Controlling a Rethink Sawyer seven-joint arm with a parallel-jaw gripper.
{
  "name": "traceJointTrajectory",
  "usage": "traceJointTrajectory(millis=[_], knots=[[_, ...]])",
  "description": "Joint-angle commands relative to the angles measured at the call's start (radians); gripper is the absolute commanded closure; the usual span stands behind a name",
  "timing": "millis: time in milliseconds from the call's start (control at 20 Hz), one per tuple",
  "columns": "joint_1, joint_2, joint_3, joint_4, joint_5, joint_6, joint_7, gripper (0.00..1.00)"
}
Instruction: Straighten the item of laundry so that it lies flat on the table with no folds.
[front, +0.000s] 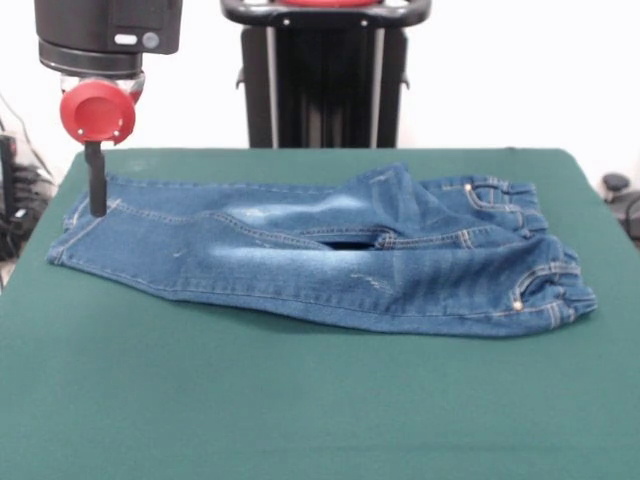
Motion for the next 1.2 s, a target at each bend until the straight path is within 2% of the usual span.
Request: traceJointTrajectory(millis=[50, 500, 800, 1050, 1200], knots=[[0.044, 0.101, 0.024, 0.010, 0.008, 0.042, 0.021, 0.00], [0.049, 0.141, 0.030, 0.000, 0.008, -0.016, 0.040, 0.00], [0.031, 0.217, 0.066, -0.044, 0.004, -0.069, 0.014, 0.00], [0.059, 0.273, 0.007, -0.088, -0.043, -0.060, 0.004, 0.00], [0.104, 0.275, -0.072, -0.103, -0.082, -0.039, 0.023, 0.00]])
